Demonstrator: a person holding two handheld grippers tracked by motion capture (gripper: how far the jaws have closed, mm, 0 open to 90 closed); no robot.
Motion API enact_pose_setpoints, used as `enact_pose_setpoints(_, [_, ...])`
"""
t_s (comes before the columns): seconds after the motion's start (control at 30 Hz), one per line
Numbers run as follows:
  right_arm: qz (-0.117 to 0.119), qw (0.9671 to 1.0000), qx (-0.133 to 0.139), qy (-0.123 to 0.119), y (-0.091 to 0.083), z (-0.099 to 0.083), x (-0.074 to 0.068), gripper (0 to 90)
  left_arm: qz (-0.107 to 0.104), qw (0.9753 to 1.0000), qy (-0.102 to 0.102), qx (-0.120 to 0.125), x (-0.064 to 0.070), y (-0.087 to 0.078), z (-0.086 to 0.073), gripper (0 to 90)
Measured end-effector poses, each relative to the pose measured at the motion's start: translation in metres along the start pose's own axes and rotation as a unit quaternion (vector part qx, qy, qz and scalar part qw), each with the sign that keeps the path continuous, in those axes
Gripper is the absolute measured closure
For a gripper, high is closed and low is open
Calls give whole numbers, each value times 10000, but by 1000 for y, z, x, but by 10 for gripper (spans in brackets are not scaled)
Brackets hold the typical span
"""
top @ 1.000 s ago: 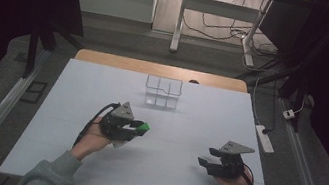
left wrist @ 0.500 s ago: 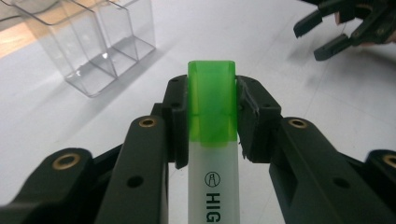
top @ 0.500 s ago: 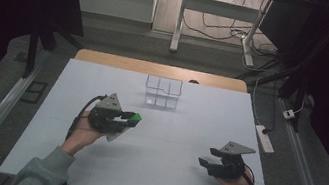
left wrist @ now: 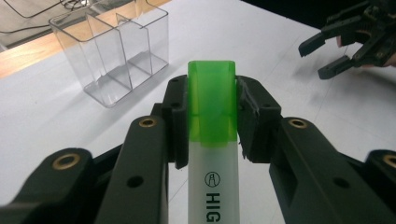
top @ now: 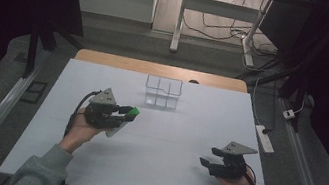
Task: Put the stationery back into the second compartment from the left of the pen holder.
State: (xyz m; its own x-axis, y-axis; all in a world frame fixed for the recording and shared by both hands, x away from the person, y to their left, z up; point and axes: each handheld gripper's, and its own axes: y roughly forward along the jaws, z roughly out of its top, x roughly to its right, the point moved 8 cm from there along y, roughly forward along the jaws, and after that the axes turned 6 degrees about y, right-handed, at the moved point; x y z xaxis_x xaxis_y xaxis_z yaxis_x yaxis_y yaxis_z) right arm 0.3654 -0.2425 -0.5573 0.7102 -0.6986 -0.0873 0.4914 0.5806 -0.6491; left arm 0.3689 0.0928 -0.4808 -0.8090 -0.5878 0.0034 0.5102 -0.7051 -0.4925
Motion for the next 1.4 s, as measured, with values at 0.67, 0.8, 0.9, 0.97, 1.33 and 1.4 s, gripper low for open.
enact_pose_setpoints(0.67, [-115, 9999, -54, 5, -2, -5, 4, 338, 127, 9994, 162, 295, -22, 31, 52, 666])
enact_pose_setpoints(0.8, [-114, 9999, -62, 11, -1, -5, 4, 338, 126, 9993, 187, 300, -28, 36, 61, 667])
enact_pose_setpoints(0.9, [-112, 9999, -77, 17, -1, -6, 4, 338, 140, 9992, 218, 314, -33, 40, 67, 666])
enact_pose_setpoints(0.97, [-119, 9999, -81, 31, -1, -6, 4, 338, 165, 9990, 251, 322, -35, 43, 71, 667])
enact_pose_setpoints(1.33, [-138, 9998, -96, 51, 0, -8, 6, 337, 214, 9988, 307, 326, -50, 55, 91, 666])
enact_pose_setpoints(1.4, [-143, 9998, -101, 52, 0, -8, 6, 337, 237, 9987, 337, 305, -52, 57, 94, 666])
